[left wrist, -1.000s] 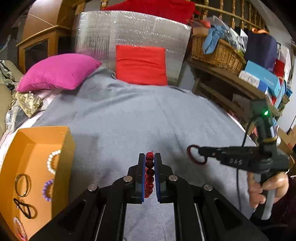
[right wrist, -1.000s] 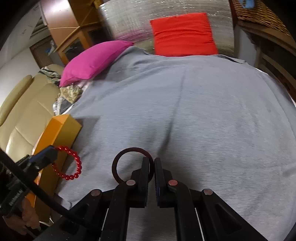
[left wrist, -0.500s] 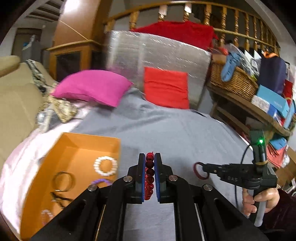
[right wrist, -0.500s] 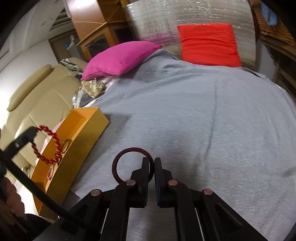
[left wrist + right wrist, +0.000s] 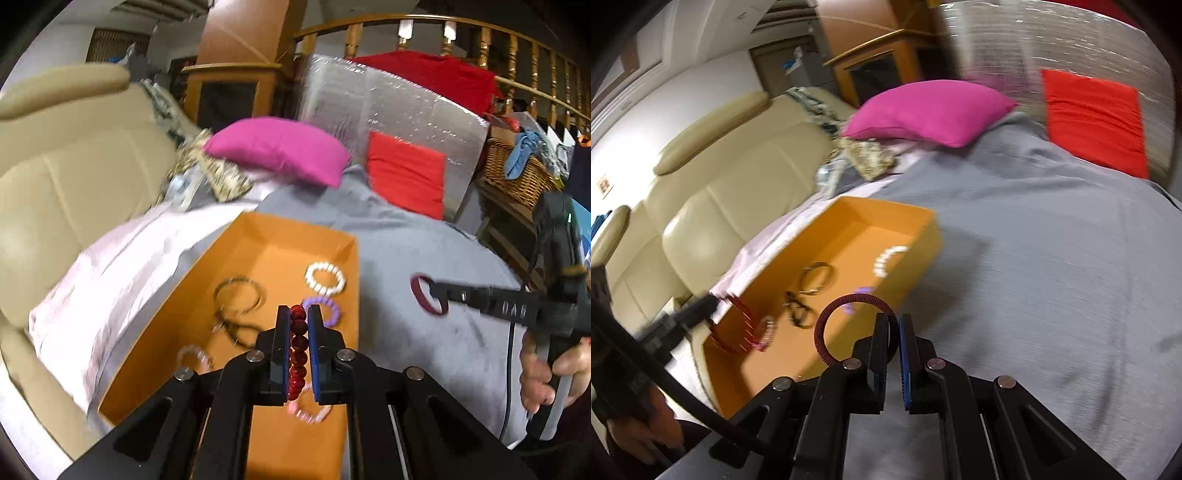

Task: Organize jewelry
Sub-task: 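Carry the red bead bracelet and dark red bangle over the orange box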

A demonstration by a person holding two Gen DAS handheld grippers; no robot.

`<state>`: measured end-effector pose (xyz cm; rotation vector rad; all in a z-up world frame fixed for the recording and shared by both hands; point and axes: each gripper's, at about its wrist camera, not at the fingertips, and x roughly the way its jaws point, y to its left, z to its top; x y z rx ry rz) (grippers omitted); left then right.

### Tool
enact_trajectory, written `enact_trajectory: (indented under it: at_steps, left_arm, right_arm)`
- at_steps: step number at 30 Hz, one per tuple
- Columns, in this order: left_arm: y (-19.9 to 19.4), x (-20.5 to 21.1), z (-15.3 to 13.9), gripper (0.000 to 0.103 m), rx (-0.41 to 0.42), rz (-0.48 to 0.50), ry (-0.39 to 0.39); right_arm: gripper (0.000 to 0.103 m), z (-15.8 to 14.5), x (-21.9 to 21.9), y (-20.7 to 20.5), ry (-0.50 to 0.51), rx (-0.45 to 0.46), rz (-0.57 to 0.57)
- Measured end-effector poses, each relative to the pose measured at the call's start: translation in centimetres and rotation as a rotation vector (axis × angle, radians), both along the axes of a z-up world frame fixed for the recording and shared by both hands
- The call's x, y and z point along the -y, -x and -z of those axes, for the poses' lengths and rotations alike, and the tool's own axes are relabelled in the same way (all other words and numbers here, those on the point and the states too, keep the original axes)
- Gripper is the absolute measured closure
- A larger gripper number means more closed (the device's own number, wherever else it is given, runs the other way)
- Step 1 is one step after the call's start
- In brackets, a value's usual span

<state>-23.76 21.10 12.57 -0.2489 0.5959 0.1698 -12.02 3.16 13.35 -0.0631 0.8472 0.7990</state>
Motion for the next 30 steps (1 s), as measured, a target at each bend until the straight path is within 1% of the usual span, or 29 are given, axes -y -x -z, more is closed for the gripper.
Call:
enact_trajectory:
  at_steps: [3,7,12,21,30]
  left_arm:
    - [0.4,-0.7,0.8,0.094,-0.016,-0.005,0.018]
    - [0.4,-0.9,1.6,0.094,-0.040,0.010,0.018]
    - [0.0,-0.8,2.7,0.094,-0.089,0.020,0.036]
    - [-0.5,-1.2,3.6,0.094,-0.134,0.011,0.040]
    - [-0.8,-0.8,3.7,0.094,-0.147,0.009,0.015]
  right_arm:
    - [0.097,0.1,-2.7,0.8,0.009,-0.009,-0.039]
    - [0.097,0.8,-5.2,1.6,0.033,-0.017,-0.075]
    - [0.097,2.2,-7.6,1.7,0.076,-0.027,-0.087]
    - [0.097,3.7,-8.2,0.9,0.104,-0.043,-0.069]
    - [0.097,3.8,-7.8,0.7,0.087,-0.049,-0.064]
